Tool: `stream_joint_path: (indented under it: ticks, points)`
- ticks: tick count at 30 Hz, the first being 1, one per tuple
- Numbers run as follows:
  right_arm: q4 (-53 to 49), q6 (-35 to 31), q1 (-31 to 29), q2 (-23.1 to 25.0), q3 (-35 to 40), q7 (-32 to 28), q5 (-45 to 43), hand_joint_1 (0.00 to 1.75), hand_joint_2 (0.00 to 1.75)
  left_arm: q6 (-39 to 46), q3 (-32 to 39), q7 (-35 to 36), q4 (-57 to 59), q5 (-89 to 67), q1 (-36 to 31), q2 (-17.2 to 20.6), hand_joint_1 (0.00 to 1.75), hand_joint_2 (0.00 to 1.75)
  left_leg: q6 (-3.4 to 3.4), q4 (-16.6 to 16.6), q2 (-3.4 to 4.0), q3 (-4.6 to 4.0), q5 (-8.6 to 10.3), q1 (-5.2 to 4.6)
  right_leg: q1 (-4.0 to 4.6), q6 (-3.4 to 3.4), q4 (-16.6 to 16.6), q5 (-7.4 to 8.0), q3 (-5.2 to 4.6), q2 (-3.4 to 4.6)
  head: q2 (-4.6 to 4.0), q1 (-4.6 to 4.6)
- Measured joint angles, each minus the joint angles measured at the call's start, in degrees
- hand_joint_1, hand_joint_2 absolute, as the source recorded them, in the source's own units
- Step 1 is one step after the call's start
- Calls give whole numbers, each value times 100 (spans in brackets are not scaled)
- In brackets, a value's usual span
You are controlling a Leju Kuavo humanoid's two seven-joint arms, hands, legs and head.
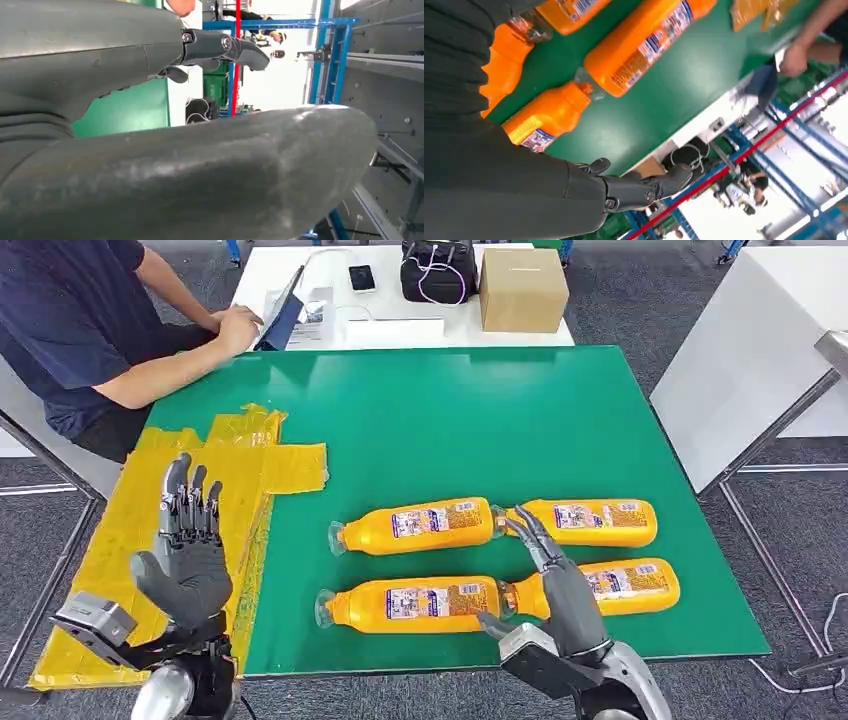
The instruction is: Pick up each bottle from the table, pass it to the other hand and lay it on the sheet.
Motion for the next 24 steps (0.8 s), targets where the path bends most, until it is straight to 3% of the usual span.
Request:
stream_joint_path:
  ticks: [21, 24]
  points:
    - [223, 6, -152, -131, 164, 7, 9, 0, 175, -9, -2, 0, 94, 0, -41, 0, 0, 0, 0, 0, 0, 0, -1, 0, 0, 0, 0, -1, 0, 0, 0, 0]
    - [358, 341, -348, -184, 350, 166, 127, 0, 175, -31, -7, 0, 133, 96, -101, 0, 0, 0, 0, 0, 1, 0, -1, 0, 0, 0, 0, 0, 0, 0, 0, 0]
